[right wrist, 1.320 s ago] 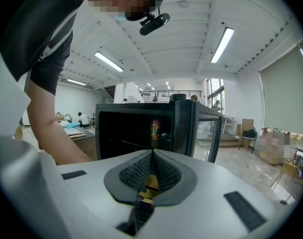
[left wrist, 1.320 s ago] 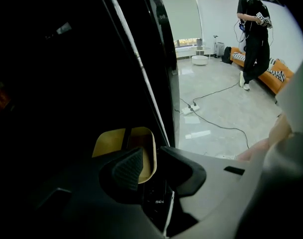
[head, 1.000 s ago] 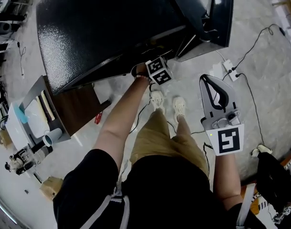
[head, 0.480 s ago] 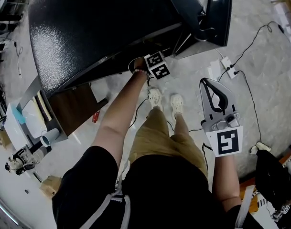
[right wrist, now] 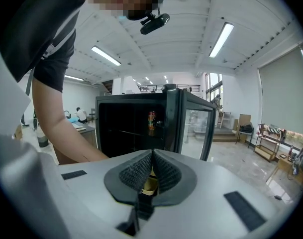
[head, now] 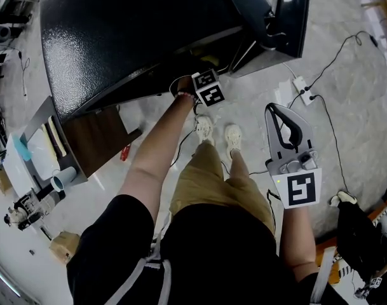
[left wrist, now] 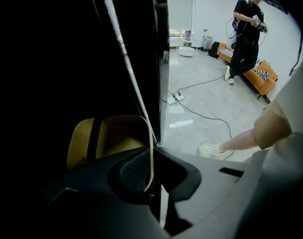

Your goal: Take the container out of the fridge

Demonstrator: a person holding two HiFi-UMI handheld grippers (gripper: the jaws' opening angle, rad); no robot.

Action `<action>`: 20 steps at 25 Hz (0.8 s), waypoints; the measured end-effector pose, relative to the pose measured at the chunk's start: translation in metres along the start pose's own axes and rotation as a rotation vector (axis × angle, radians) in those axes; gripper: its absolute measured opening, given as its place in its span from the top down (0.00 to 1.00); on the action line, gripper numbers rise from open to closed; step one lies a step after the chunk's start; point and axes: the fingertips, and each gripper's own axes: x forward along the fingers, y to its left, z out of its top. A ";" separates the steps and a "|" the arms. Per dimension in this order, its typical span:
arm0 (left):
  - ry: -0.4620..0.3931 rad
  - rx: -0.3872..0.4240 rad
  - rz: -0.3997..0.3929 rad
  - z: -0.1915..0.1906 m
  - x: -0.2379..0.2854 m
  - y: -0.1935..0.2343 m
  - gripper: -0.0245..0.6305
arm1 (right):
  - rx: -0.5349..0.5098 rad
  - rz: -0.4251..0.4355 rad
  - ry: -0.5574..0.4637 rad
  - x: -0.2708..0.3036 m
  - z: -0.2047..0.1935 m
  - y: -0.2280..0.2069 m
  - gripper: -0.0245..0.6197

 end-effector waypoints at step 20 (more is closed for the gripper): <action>-0.052 -0.062 -0.037 0.005 -0.064 -0.111 0.91 | -0.061 0.035 -0.095 -0.066 0.034 0.028 0.90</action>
